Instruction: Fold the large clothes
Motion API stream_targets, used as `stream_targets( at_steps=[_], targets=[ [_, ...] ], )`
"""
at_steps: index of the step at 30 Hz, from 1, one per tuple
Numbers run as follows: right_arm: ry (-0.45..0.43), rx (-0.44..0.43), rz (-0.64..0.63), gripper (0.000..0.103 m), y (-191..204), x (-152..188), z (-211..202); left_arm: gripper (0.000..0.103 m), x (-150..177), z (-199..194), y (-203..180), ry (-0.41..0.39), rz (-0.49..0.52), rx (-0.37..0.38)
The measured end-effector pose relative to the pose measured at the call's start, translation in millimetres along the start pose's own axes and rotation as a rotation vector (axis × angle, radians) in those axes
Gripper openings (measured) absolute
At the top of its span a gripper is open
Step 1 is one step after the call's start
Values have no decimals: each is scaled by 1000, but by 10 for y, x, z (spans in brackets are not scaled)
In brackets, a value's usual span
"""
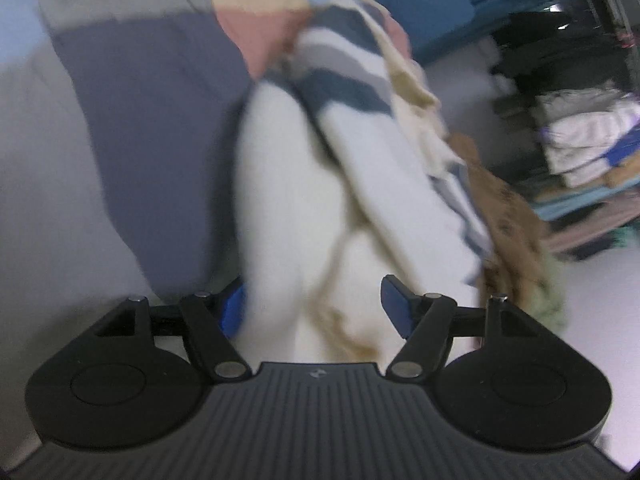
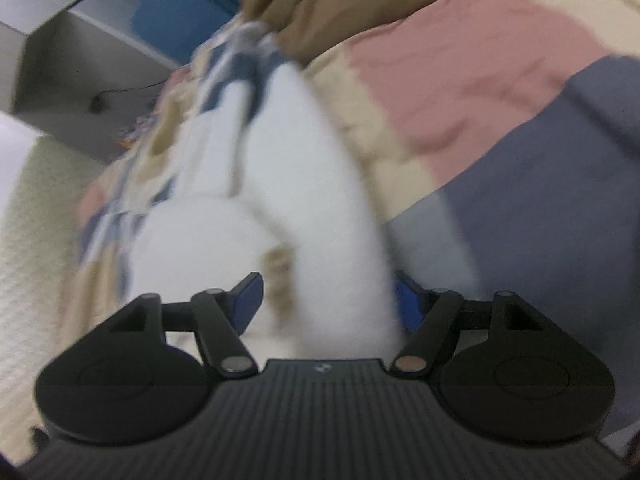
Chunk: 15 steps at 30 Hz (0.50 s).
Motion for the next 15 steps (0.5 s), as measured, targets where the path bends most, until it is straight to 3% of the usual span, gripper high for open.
stream_targets(
  at_steps=[2,4,9,12,13,14,15],
  targets=[
    [26,-86,-9,72,97,67,-8,73,92,28,-19,39,-10,9],
    [34,-117,-34,72,169,137,-30,73,199,82,-10,82,-10,-15],
    [105,-3,-62,69,135,337,114,74,390,144,-91,121,38,-59],
    [105,16,-93,67,164,392,151,73,446,158,-97,121,48,-64],
    [104,18,-105,56,194,402,155,71,451,165,-107,118,56,-61],
    [108,16,-114,47,217,421,153,56,459,152,-125,105,60,-46],
    [116,10,-123,28,239,429,157,39,465,145,-132,98,62,-48]
  ],
)
Point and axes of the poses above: each gripper's, at about its wrist camera, not at the fingertips, and z roughly the way its jaws point, y to its left, x to its underside, the point moved 4 cm from there along z, roughly the way its jaws point
